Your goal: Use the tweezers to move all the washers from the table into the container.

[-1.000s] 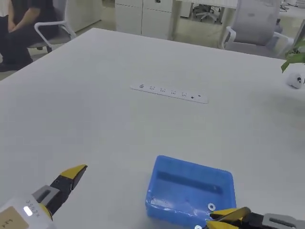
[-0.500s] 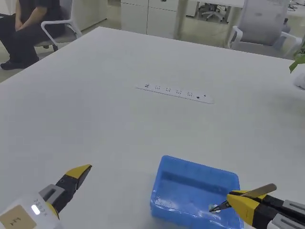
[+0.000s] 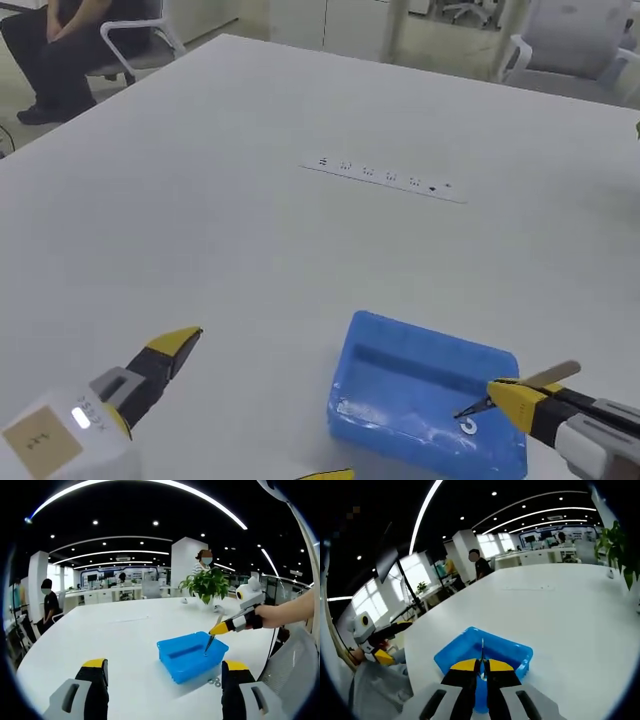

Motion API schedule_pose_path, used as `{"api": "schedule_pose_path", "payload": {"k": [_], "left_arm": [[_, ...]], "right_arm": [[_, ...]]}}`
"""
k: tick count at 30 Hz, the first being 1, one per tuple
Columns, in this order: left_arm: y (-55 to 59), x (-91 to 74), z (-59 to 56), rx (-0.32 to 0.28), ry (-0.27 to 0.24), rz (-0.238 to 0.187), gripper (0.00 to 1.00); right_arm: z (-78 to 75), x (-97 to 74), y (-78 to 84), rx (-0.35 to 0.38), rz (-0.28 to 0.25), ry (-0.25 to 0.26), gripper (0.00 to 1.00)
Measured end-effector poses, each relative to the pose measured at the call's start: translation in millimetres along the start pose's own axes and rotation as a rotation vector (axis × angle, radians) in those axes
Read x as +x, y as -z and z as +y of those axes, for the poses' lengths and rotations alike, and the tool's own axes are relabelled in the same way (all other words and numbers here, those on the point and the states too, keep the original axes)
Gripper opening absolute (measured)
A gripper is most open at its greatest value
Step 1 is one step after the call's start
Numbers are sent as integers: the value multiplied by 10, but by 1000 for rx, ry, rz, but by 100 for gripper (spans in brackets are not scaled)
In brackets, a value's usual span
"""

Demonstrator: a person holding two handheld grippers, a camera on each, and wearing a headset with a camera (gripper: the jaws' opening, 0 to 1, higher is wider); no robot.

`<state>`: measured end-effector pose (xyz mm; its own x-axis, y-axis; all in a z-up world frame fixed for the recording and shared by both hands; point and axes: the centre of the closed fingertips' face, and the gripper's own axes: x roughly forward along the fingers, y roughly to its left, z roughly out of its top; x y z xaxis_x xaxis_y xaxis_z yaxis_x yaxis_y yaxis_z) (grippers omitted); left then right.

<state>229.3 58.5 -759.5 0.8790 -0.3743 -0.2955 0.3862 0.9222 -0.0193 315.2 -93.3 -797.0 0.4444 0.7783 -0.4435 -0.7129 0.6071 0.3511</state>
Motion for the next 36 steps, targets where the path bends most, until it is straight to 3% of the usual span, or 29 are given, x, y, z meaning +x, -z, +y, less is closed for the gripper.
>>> {"api": "schedule_pose_path", "payload": {"k": [7,12,21,30,36], "left_arm": [[7,3,-5,-4,4,3,96],[22,4,-3,-2,2,10,95],[28,-1,8,-5,-5,14,95],[26,-4,11,-1,-7,15,95],[26,-5,1,-2,-1,14,95]], "right_arm": [[-71,112,71,-27,50,14,3],[-52,175,133,-110,109,19,3],[3,222,177,-216,155,24,3],[35,169,85,-232,130,34,3],[177,55,-47,-240,95,11,3]]}}
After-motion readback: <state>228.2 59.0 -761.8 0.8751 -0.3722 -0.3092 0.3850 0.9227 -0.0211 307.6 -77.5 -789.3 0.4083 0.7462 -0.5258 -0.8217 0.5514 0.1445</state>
